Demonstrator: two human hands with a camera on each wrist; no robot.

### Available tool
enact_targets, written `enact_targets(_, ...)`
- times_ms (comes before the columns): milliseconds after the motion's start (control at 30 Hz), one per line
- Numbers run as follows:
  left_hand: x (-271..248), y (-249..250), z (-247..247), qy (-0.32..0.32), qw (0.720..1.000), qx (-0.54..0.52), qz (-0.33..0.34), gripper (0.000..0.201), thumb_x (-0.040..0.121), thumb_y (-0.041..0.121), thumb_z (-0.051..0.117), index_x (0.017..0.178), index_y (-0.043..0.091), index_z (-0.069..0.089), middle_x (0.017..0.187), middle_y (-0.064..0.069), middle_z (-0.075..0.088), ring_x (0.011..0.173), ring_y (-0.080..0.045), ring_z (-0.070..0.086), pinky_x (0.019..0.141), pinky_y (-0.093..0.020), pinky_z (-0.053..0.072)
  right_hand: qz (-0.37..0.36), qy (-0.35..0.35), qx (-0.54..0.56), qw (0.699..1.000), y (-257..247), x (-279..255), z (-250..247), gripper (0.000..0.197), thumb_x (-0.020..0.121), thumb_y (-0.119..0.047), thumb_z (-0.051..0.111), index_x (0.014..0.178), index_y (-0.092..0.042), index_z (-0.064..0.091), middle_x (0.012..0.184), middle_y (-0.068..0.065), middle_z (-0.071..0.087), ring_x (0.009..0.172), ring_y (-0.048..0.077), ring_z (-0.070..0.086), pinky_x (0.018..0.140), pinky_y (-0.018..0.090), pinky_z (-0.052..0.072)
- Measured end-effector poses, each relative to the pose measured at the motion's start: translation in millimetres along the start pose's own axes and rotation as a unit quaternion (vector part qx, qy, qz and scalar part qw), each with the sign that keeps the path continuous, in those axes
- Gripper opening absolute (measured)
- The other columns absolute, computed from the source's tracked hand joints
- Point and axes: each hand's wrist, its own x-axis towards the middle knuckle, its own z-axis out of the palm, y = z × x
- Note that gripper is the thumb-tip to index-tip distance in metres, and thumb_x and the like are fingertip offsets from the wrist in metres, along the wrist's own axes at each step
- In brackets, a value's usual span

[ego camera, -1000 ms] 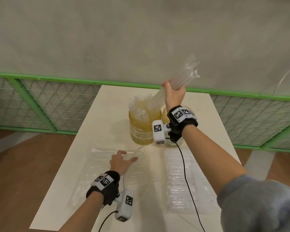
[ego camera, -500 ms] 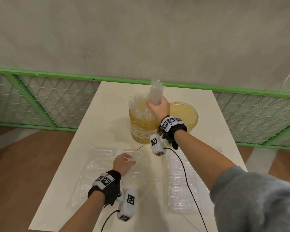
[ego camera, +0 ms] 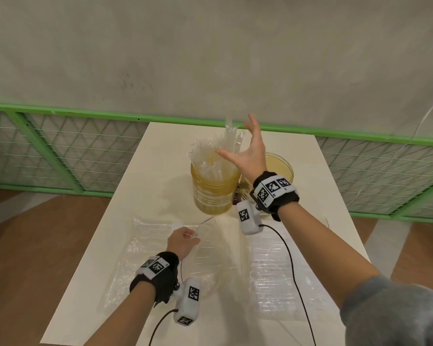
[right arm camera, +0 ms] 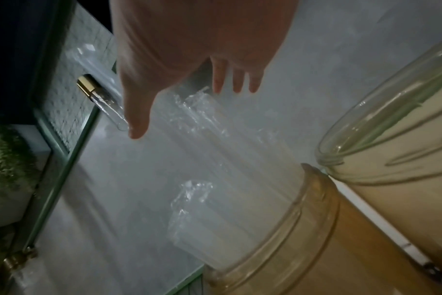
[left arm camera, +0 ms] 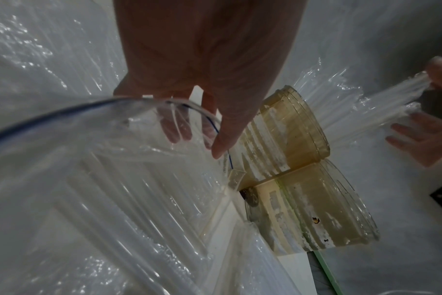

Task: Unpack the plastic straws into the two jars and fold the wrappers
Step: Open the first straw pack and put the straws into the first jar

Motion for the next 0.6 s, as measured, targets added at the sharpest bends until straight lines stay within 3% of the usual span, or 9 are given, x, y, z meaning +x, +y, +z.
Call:
enact_targets(133, -1.1, 1.8, 1.3, 0.0, 1.0, -0.003, -0.003, 0.014, 0.079, 0.009, 0.067, 0.09, 0.01, 0.06, 0.096, -0.006, 0.06, 0.09, -0.02, 0.054, 0.08, -0.025, 0.04, -0.11, -0.058, -0.093, 0.988, 0.2, 8.4, 6.0, 0.067, 0.08, -0.023, 0.065, 0.141, -0.02, 0.037, 0.149, 0.007, 0.033, 0.14, 0.022, 0.025, 0.116, 0.046, 0.021)
enact_targets(200, -0.8, 2.4, 2.6, 0.001, 1.0, -0.001, -0.005, 0.014, 0.079, 0.009, 0.068, 0.091, 0.01, 0.06, 0.097, -0.006, 0.061, 0.092, -0.021, 0.055, 0.081, -0.026, 0.04, -0.1, -0.132, -0.179, 0.97, 5.1, 12.3, 14.7, 0.053, 0.088, -0.018, 0.052, 0.14, -0.016, 0.04, 0.152, 0.009, 0.029, 0.144, 0.024, 0.017, 0.118, 0.048, 0.011)
enact_targets(333, -1.4, 5.1, 0.1, 0.005, 1.0, 0.003, -0.01, 0.013, 0.08, 0.011, 0.067, 0.092, 0.01, 0.061, 0.099, -0.007, 0.061, 0.1, -0.025, 0.056, 0.088, -0.03, 0.042, -0.057, -0.25, -0.314, 0.914, 20.3, 4.2, 23.8, 0.05, 0.096, -0.025, 0.044, 0.143, -0.01, 0.035, 0.153, 0.013, 0.025, 0.144, 0.027, 0.014, 0.118, 0.043, 0.008)
enact_targets(400, -1.8, 6.3, -2.2, 0.008, 1.0, -0.002, -0.009, 0.017, 0.082, 0.011, 0.065, 0.098, 0.007, 0.064, 0.098, -0.008, 0.061, 0.1, -0.025, 0.056, 0.089, -0.03, 0.042, -0.058, -0.241, -0.257, 0.934, 16.1, -1.8, 19.5, 0.055, 0.09, -0.03, 0.054, 0.142, -0.022, 0.037, 0.155, 0.012, 0.018, 0.146, 0.029, 0.004, 0.117, 0.047, 0.001)
enact_targets(500, -3.4, 9.0, -4.2, 0.014, 1.0, 0.004, -0.011, 0.022, 0.086, 0.015, 0.062, 0.104, 0.002, 0.064, 0.104, -0.012, 0.065, 0.101, -0.025, 0.057, 0.086, -0.028, 0.042, -0.096, -0.108, -0.186, 0.972, 4.4, -2.8, 14.4, 0.064, 0.08, -0.039, 0.054, 0.141, -0.029, 0.036, 0.153, 0.009, 0.022, 0.145, 0.03, 0.005, 0.115, 0.049, -0.001)
enact_targets(533, -3.8, 10.1, -4.6, 0.018, 1.0, 0.006, -0.012, 0.022, 0.087, 0.017, 0.061, 0.104, 0.002, 0.065, 0.106, -0.014, 0.066, 0.103, -0.027, 0.058, 0.087, -0.028, 0.042, -0.086, -0.074, -0.2, 0.973, 4.4, -0.9, 16.8, 0.062, 0.083, -0.043, 0.049, 0.141, -0.029, 0.035, 0.154, 0.009, 0.021, 0.145, 0.031, 0.004, 0.114, 0.049, -0.001)
enact_targets(600, -4.2, 12.2, -4.9, 0.028, 0.999, 0.006, -0.014, 0.022, 0.088, 0.018, 0.06, 0.102, 0.002, 0.065, 0.107, -0.017, 0.066, 0.105, -0.03, 0.059, 0.09, -0.032, 0.044, 0.008, -0.086, -0.229, 0.97, 10.8, 2.0, 24.6, 0.06, 0.092, -0.052, 0.038, 0.146, -0.029, 0.025, 0.158, 0.009, 0.012, 0.146, 0.031, 0.0, 0.114, 0.052, -0.002)
